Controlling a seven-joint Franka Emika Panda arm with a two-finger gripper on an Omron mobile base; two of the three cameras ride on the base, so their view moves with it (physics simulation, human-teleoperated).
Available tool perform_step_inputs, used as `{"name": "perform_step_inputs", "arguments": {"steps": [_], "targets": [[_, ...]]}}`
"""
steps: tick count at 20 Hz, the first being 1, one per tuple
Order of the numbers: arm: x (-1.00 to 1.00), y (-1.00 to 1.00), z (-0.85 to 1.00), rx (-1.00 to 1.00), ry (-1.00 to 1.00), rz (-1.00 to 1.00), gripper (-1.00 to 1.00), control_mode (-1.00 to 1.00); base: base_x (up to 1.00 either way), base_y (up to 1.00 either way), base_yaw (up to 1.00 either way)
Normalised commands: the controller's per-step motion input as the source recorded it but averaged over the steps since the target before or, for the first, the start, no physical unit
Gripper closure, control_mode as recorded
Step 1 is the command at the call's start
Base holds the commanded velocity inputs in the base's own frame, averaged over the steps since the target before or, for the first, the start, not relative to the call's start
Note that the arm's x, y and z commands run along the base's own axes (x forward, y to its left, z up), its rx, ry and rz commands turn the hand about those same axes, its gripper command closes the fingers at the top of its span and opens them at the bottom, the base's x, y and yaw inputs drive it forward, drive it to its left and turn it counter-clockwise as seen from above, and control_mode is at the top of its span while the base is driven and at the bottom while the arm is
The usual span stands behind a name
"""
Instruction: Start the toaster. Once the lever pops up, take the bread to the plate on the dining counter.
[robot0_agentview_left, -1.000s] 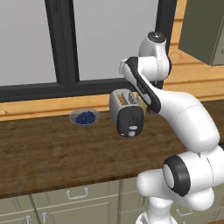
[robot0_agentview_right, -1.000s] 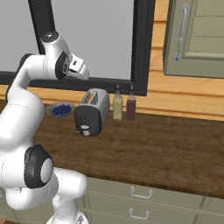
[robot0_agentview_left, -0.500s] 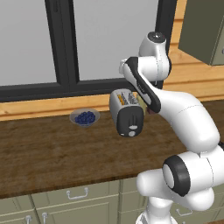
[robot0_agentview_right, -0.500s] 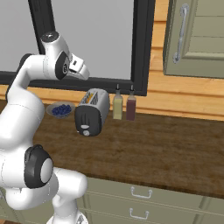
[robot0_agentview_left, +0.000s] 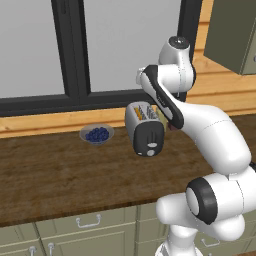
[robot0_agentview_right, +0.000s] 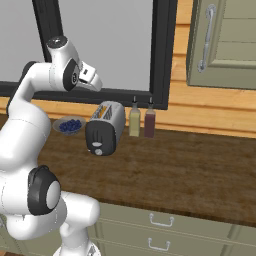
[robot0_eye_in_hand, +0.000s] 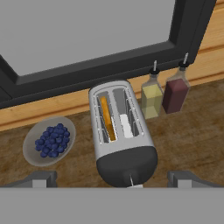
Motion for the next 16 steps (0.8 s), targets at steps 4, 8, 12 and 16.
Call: {"name": "perform_step_inputs", "arguments": {"steps": [4,8,12,16], "targets": [[0.00,0.00,0.00,0.00,0.00,0.00,-1.00,-1.00,0.00,0.00,0.00],[0.00,0.00,0.00,0.00,0.00,0.00,-1.00,-1.00,0.00,0.00,0.00],[0.00,0.00,0.00,0.00,0.00,0.00,-1.00,-1.00,0.00,0.00,0.00],[0.00,0.00,0.00,0.00,0.00,0.00,-1.00,-1.00,0.00,0.00,0.00]]}}
